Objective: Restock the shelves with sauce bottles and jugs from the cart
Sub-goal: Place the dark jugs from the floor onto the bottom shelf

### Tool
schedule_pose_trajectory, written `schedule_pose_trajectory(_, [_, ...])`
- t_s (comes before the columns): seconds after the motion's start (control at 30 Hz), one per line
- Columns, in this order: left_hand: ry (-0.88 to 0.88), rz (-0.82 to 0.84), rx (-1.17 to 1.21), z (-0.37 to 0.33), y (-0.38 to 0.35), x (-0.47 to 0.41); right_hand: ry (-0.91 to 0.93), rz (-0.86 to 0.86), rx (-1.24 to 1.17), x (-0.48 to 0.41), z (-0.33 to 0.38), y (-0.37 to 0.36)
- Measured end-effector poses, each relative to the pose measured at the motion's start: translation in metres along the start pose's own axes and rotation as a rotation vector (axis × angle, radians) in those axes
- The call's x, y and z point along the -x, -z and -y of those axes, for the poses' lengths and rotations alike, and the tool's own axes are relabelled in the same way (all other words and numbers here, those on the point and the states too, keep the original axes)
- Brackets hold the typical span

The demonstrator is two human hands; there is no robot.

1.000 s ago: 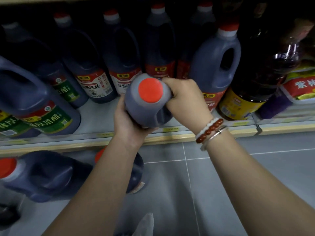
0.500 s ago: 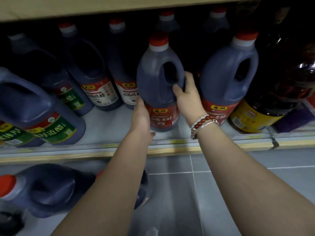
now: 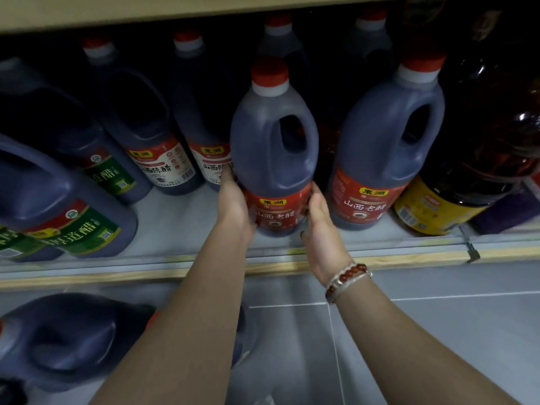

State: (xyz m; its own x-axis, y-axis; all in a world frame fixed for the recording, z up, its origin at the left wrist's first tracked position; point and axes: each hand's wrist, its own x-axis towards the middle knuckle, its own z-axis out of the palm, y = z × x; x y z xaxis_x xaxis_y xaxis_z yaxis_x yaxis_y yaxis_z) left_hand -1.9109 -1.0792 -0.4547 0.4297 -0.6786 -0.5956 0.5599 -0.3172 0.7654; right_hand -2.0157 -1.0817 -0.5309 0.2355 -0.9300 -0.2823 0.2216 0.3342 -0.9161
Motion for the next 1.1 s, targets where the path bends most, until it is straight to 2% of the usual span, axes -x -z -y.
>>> schedule_pose_trajectory(0.23, [-0.002, 0.041, -0.038, 0.02, -0.019, 0.01, 0.057, -0.034, -0.047, -0.007, -0.006, 0.011])
schedule_pose_trajectory(0.43, [-0.027, 0.043, -0.039, 0.024, -0.026, 0.006, -0.112, -0.271, -0.282, -0.01, 0.002, 0.002])
schedule_pose_trajectory(0.6, [-0.035, 0.038, -0.016, 0.021, -0.028, -0.008, -0.215, -0.257, -0.448, -0.015, 0.019, 0.001])
schedule_pose_trajectory(0.73, [-0.021, 0.028, -0.008, 0.02, -0.027, -0.004, -0.257, -0.243, -0.355, -0.01, 0.018, 0.003])
schedule_pose_trajectory(0.87, [-0.015, -0.007, -0.018, 0.009, -0.025, 0.011, -0.281, -0.386, -0.156, 0.008, 0.02, 0.007])
schedule_pose_trajectory(0.93, [-0.062, 0.0, -0.127, -0.005, -0.015, 0.023, -0.258, -0.261, -0.045, 0.03, 0.024, 0.003])
schedule_pose_trajectory(1.03, [-0.27, 0.064, -0.264, -0.037, 0.009, 0.043, -0.323, 0.102, 0.18, 0.06, 0.02, -0.012])
schedule_pose_trajectory(1.1, [-0.417, 0.009, -0.331, -0.057, 0.034, 0.049, -0.402, 0.36, 0.34, 0.071, 0.01, -0.029])
